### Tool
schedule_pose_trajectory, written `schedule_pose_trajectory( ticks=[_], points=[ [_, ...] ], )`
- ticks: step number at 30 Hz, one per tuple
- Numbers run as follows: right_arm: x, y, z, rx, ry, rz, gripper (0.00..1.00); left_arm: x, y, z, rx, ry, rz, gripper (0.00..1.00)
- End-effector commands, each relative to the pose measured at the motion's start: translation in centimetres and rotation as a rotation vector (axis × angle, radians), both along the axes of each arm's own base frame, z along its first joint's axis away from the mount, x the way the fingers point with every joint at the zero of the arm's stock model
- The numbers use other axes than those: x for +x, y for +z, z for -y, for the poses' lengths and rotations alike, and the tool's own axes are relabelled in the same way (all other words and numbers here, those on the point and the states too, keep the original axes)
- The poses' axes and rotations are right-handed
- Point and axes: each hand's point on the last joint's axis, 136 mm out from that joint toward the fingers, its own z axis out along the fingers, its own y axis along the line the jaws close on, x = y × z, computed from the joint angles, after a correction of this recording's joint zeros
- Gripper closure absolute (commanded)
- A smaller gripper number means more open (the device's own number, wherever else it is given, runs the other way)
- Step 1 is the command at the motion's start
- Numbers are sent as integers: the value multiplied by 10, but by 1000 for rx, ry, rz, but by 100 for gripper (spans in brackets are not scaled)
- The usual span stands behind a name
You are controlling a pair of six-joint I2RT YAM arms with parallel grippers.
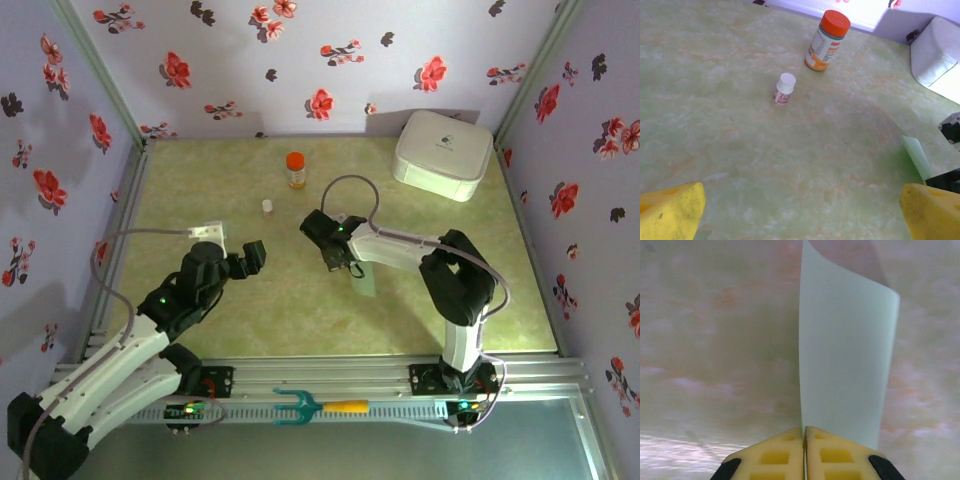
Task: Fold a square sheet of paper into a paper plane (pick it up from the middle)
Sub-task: Turn over the paper at the center of the table.
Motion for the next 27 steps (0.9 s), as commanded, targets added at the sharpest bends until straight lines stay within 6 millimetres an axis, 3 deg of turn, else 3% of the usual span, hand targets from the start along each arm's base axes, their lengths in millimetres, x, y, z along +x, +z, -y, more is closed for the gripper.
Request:
schedule_pose_trajectory(
  ticks=[1,3,4,8,12,15,19,24,27],
  points=[
    [-10,14,-42,226,49,-95,84,1,5,5,-28,-14,-21,0],
    [-12,27,-45,329,50,-107,68,3,3,15,-33,-51,-45,0],
    [-11,35,-44,373,44,-104,65,4,1,21,-30,-71,-59,0],
    [-10,48,-13,548,-50,-104,56,9,-10,52,-22,-193,-142,3],
    [-11,50,19,729,-144,-124,53,15,-28,82,-38,-285,-248,15],
    [-13,38,44,803,-218,-153,61,17,-42,107,-79,-355,-329,22],
    [-16,20,59,922,-311,-210,80,18,-66,138,-112,-403,-438,36],
    [-20,0,59,926,-337,-257,93,17,-88,176,-103,-448,-537,48],
    [-20,-5,57,931,-337,-269,95,14,-99,193,-87,-467,-580,51]
  ],
)
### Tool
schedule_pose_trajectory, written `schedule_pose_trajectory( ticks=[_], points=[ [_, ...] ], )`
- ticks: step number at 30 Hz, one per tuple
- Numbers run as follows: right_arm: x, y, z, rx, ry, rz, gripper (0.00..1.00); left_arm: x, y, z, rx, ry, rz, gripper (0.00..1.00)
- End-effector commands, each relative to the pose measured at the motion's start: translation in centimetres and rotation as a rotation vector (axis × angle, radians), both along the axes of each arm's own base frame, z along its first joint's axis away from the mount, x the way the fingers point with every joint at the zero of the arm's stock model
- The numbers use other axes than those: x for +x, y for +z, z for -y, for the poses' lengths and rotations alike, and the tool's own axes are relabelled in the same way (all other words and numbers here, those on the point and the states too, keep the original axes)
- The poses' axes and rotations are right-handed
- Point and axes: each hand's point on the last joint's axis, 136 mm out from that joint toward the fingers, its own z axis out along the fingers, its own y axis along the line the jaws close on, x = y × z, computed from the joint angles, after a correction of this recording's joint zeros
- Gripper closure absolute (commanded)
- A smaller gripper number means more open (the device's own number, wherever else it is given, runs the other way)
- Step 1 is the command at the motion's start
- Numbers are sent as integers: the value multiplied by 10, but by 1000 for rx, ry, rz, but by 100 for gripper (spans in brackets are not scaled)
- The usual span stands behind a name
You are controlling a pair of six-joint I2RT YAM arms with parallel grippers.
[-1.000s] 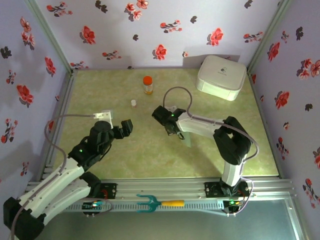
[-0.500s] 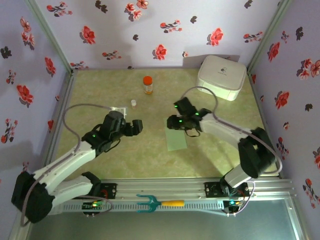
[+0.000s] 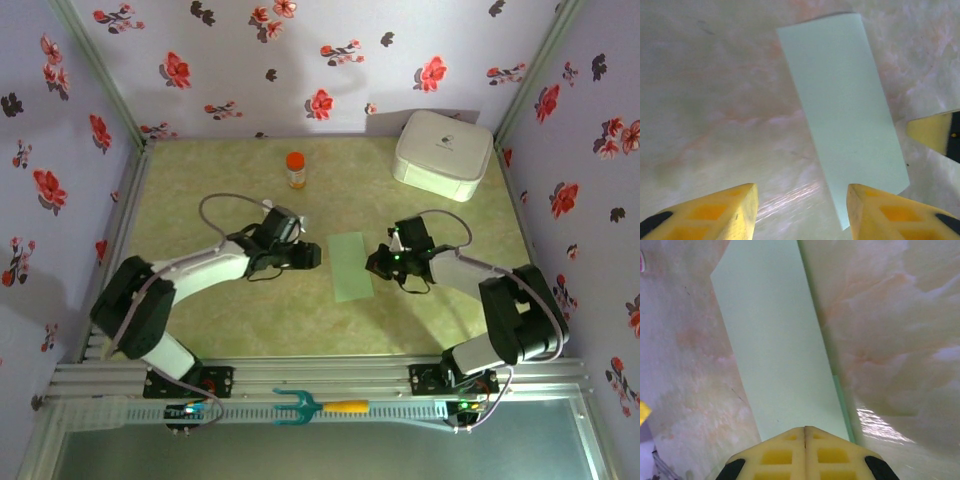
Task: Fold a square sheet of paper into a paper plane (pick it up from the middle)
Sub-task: Turn over the paper at the center of the table, then third fold the triangle at the center of the table.
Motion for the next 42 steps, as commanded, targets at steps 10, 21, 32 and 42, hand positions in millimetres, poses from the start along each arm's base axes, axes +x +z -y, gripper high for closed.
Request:
schedule_pose_trajectory(
  ticks=[10,21,32,42],
  points=[
    [1,-29,-5,56,-14,-84,95,-4,-16,43,-62,-17,-106,51],
    [-15,-54,0,132,-110,-185,94,2,-36,47,-125,30,-184,53],
    [-17,-56,6,92,-124,-189,94,1,-56,49,-98,46,-238,61],
    [-17,-57,7,84,-126,-187,93,-1,-62,53,-111,37,-262,70]
  ],
)
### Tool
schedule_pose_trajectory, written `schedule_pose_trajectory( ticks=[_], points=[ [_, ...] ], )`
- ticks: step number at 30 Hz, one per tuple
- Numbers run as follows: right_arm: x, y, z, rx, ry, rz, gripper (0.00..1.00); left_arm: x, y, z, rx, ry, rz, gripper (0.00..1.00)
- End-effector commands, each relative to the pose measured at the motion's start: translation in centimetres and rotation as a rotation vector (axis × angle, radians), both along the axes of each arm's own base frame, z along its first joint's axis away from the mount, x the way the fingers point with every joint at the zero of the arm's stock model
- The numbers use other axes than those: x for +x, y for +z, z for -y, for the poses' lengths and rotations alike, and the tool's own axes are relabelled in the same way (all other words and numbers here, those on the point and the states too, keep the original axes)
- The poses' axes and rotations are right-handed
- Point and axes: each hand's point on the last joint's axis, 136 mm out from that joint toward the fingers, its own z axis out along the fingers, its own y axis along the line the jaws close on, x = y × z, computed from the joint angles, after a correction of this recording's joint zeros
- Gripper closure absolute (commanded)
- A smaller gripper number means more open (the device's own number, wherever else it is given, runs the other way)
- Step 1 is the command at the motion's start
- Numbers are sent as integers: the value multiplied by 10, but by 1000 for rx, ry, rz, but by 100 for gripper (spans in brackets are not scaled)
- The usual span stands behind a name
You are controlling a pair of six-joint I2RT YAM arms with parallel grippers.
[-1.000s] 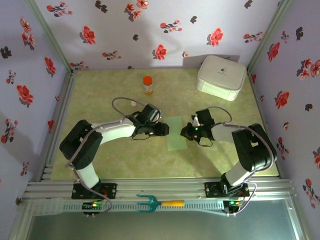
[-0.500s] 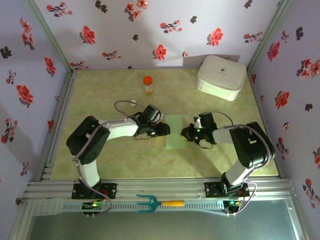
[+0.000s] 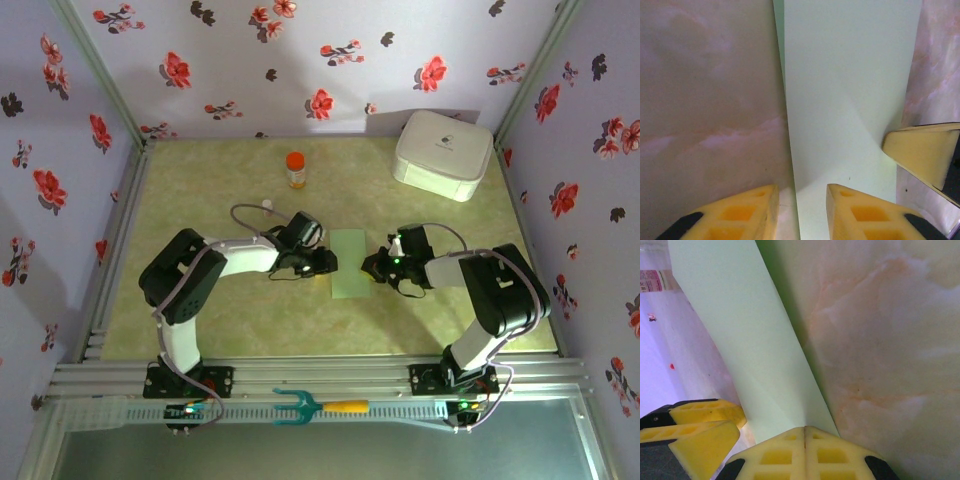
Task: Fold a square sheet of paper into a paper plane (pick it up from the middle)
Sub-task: Third fold the triangle at the center of the table.
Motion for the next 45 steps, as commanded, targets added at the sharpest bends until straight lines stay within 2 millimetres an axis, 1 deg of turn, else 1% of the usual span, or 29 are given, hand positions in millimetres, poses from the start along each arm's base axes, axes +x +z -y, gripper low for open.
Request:
schedule_pose_trajectory(
  ticks=[1,8,10,16,21,25,30,33,36,39,42,45],
  points=[
    [-22,-29,17,-93,-40,-121,93,2,0,10,-39,-11,-15,70],
    [-23,-30,18,-97,-41,-126,94,1,4,14,-67,-11,-14,75],
    [-23,-30,18,-99,-41,-125,93,1,6,13,-70,-12,-7,74],
    [-24,-31,19,-102,-42,-129,93,1,2,12,-67,-7,-18,74],
    [-23,-30,19,-102,-42,-126,93,2,3,12,-81,1,-12,72],
    [-23,-29,19,-101,-42,-124,93,2,6,12,-88,5,-7,77],
    [-21,-25,17,-92,-37,-109,91,3,7,10,-86,9,-6,89],
    [-17,-15,11,-50,-25,-68,87,3,7,7,-73,16,-9,100],
    [-12,2,5,4,-17,-3,77,4,10,3,-69,27,-3,100],
    [-7,22,5,13,-12,70,68,5,17,0,-82,33,6,100],
    [-5,40,9,-19,-6,147,65,2,20,-9,-70,42,-12,100],
    [-7,58,7,-71,37,264,61,-2,23,-16,-58,32,-31,100]
  ],
)
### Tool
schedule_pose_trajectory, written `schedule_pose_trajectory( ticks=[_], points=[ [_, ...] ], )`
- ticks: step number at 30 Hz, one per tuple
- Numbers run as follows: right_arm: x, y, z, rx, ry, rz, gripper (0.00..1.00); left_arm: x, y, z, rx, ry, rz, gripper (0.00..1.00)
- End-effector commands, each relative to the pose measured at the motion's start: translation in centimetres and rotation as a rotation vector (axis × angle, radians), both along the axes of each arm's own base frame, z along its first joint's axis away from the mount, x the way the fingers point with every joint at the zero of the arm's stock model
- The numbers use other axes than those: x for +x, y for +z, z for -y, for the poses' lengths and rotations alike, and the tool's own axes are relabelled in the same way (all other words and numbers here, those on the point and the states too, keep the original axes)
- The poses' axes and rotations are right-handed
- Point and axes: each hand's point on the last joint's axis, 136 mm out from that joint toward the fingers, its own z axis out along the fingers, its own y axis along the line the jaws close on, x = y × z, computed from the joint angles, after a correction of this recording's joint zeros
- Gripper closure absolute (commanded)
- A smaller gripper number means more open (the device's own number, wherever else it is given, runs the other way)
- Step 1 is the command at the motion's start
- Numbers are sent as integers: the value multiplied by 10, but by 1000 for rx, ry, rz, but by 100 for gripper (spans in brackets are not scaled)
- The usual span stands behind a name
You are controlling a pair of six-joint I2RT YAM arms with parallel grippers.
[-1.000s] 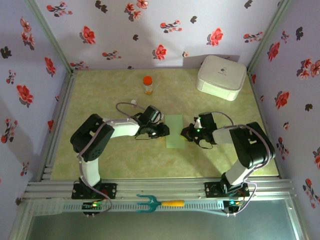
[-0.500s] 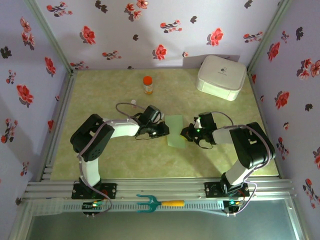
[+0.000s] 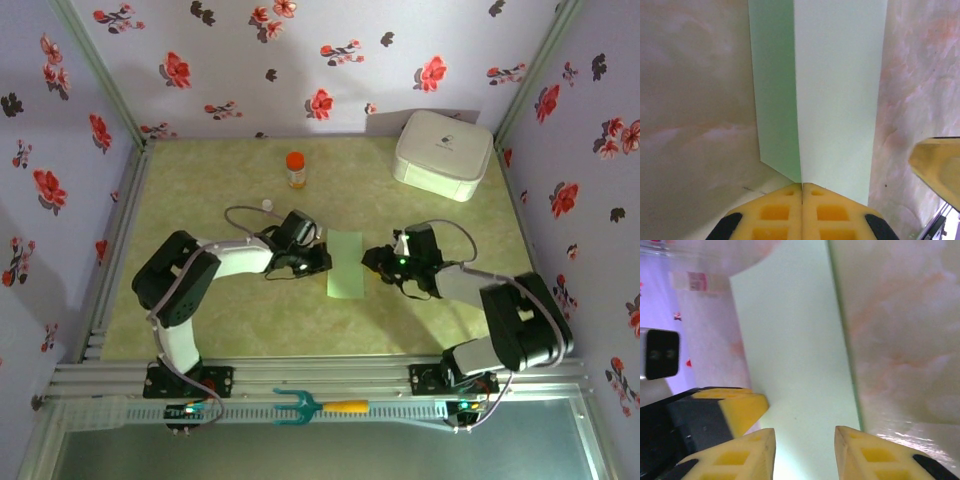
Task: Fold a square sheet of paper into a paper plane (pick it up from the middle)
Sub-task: Third fold the triangle at the center of the table.
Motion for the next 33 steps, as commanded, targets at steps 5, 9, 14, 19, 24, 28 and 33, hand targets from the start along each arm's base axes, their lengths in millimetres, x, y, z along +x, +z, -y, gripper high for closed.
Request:
schedule_pose_trajectory(
  ticks=[5,9,14,19,24,28,33],
  points=[
    [-17,28,-11,-288,135,383,56,-7,12,-19,6,7,-31,100],
    [-37,34,-31,-422,272,639,48,-3,20,-20,-15,24,-23,100],
    [-62,26,-55,-587,477,822,41,-2,24,-15,-52,30,-34,100],
    [-80,20,-77,-737,629,994,38,-1,26,-14,-70,40,-35,100],
    [-82,18,-86,-884,643,1097,37,0,29,-13,-87,46,-27,100],
    [-72,17,-86,-996,597,1133,36,0,29,-13,-94,50,-24,100],
    [-63,10,-89,-1050,573,1143,37,-1,29,-12,-100,49,-28,100]
  ],
)
